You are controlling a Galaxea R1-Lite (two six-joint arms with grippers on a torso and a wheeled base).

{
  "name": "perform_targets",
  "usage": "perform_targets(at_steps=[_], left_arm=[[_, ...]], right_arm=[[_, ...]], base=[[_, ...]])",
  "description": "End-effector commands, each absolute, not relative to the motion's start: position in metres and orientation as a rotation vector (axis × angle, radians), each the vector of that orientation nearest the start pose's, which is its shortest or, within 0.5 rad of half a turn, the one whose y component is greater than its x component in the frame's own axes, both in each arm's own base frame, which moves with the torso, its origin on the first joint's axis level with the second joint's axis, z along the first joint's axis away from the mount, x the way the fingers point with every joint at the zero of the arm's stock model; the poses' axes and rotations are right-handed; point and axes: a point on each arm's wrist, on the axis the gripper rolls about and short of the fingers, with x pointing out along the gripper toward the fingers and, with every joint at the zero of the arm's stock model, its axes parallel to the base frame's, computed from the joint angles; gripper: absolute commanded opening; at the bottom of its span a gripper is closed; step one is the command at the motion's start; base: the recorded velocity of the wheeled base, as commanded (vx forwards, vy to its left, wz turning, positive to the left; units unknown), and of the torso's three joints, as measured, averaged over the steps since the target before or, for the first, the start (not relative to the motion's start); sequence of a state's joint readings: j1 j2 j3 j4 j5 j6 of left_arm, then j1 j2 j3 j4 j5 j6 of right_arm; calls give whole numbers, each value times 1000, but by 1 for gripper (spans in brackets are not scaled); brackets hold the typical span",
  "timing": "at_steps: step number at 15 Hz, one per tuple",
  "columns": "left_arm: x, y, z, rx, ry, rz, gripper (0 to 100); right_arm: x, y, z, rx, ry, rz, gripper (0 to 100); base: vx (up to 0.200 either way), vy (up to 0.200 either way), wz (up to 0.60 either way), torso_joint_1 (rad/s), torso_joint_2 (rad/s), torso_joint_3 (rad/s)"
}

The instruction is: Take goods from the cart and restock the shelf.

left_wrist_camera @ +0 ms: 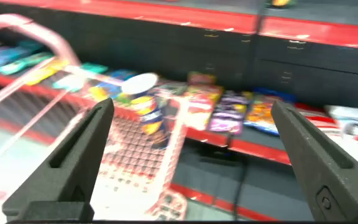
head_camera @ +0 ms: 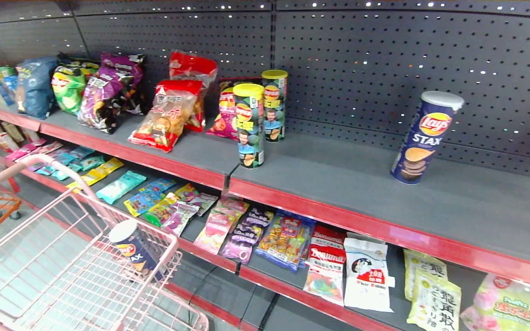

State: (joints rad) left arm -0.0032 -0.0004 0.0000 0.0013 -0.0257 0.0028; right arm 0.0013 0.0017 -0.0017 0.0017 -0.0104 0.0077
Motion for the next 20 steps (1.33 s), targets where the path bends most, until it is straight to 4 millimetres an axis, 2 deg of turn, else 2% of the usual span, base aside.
perform_targets(at_steps=[1,5,11,20], left_arm=[[-23,-1,75,3,1,-29,100],[-23,-1,75,3,1,-29,100],[-23,-1,75,3,1,-29,100],[-23,-1,75,3,1,-29,100]], right_arm=[[-23,0,76,8,3,-9,100],[-23,0,76,8,3,-9,100],[-23,0,76,12,3,-12,100],[-23,0,76,15,1,-12,100]], base=[[0,0,600,2,2,2],[0,0,600,6,4,2],[0,0,0,-16,35,20],[0,0,0,-152,397,233]])
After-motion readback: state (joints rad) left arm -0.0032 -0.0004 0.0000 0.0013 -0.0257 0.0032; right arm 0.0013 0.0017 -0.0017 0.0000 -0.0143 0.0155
